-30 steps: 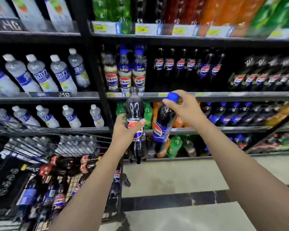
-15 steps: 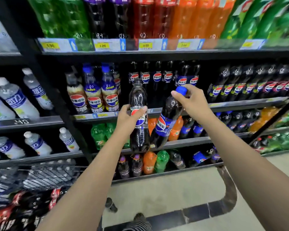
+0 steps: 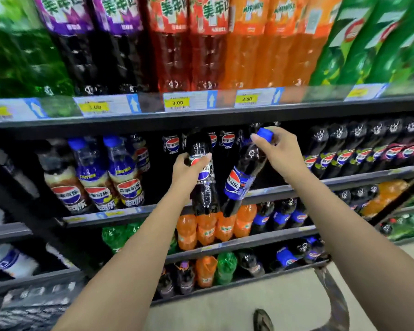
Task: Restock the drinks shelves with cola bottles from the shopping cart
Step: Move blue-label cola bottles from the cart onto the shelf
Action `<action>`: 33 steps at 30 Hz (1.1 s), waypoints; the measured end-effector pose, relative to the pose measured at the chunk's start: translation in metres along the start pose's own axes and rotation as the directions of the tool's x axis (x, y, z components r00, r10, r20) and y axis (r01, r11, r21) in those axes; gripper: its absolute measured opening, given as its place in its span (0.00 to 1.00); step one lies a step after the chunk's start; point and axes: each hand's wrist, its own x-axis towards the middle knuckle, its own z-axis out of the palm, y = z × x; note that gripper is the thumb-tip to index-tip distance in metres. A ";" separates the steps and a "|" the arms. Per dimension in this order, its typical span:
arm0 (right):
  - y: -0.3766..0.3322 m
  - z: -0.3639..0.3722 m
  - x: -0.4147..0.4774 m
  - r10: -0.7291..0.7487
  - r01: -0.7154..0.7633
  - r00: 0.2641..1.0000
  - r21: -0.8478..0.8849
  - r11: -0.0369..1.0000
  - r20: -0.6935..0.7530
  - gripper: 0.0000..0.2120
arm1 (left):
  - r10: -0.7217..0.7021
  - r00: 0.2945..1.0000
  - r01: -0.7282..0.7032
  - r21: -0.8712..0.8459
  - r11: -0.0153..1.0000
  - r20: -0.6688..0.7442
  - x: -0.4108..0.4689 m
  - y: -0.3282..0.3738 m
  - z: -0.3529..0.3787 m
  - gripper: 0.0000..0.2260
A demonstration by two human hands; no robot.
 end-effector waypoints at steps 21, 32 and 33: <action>0.054 -0.007 0.047 0.246 -0.172 0.961 0.423 0.889 -0.127 0.05 | 0.161 0.986 -0.164 0.103 0.981 0.037 0.053 -0.032 0.023 0.36; 0.046 0.005 0.044 0.209 -0.126 0.959 0.374 0.919 -0.192 0.04 | 0.153 0.986 -0.164 0.202 0.966 0.070 0.046 -0.034 0.015 0.27; 0.044 0.008 0.045 0.194 -0.114 0.962 0.359 0.926 -0.194 0.04 | 0.154 0.985 -0.166 0.206 0.964 0.071 0.047 -0.034 0.015 0.27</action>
